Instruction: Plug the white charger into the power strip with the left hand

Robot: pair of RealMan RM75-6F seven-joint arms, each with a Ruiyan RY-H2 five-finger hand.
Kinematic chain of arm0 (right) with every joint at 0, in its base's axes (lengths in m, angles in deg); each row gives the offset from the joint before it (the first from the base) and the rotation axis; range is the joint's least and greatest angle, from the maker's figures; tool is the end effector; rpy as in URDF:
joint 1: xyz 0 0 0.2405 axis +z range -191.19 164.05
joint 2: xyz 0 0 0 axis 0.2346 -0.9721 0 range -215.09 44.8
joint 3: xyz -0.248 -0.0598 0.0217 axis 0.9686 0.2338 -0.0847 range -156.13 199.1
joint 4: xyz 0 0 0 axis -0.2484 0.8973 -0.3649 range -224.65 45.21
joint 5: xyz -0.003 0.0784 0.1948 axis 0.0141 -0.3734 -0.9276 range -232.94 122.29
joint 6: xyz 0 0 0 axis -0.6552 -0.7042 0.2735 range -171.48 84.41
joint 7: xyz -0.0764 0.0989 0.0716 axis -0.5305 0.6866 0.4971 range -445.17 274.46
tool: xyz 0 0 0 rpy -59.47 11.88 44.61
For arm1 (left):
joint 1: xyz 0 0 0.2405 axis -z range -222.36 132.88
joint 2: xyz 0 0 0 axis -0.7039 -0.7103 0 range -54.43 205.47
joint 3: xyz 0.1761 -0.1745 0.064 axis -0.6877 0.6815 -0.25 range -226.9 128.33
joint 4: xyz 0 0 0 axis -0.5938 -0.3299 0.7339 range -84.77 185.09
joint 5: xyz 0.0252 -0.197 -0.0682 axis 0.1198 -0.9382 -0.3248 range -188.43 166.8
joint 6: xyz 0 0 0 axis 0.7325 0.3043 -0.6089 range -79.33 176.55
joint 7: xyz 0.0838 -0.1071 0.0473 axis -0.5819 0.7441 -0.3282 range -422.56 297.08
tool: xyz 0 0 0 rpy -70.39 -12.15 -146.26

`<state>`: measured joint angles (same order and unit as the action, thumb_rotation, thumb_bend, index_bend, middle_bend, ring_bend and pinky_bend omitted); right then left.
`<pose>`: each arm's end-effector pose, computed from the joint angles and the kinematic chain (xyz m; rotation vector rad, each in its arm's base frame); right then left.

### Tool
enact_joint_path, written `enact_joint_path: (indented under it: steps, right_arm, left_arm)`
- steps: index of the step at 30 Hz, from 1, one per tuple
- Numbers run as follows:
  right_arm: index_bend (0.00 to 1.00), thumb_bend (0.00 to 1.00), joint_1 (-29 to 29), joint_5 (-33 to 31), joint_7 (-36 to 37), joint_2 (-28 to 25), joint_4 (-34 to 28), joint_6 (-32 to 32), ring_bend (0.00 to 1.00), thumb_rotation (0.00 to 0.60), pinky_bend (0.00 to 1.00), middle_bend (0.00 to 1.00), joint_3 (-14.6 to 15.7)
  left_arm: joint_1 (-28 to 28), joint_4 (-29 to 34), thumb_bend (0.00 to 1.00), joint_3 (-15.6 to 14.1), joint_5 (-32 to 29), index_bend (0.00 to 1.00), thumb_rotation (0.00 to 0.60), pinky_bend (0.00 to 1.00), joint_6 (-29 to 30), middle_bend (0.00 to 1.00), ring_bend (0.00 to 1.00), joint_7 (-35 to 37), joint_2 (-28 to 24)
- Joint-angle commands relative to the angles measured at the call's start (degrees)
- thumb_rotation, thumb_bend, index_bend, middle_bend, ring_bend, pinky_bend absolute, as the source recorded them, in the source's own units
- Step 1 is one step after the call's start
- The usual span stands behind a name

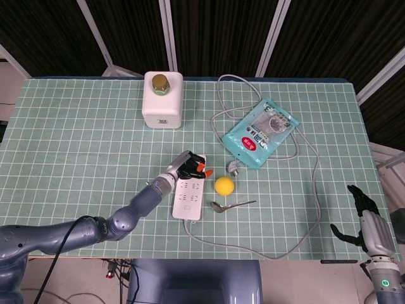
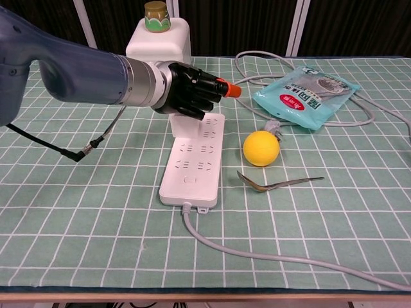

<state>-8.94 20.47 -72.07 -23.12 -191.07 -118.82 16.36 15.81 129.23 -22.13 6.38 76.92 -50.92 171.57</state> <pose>-0.3096 -0.1822 0.1456 1.1568 -1.3484 1.0072 -0.0313 0.3875 -0.0724 -1.2573 -2.3982 -1.1178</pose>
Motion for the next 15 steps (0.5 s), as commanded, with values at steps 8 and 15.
enact_joint_path:
  steps: [8, 15]
  right_arm:
    - [0.00, 0.34, 0.0, 0.1, -0.1, 0.0, 0.0, -0.1, 0.00, 0.600, 0.00, 0.00, 0.0]
    - [0.00, 0.34, 0.0, 0.5, -0.1, 0.1, 0.3, -0.3, 0.00, 0.600, 0.00, 0.00, 0.1]
  left_arm:
    - [0.0, -0.5, 0.31, -0.8, 1.8, 0.83, 0.600, 1.00, 1.0, 1.00, 0.93, 1.8, 0.3]
    - [-1.8, 4.5, 0.31, 3.6, 8.5, 0.66, 0.600, 0.82, 4.4, 0.84, 0.77, 3.9, -2.1]
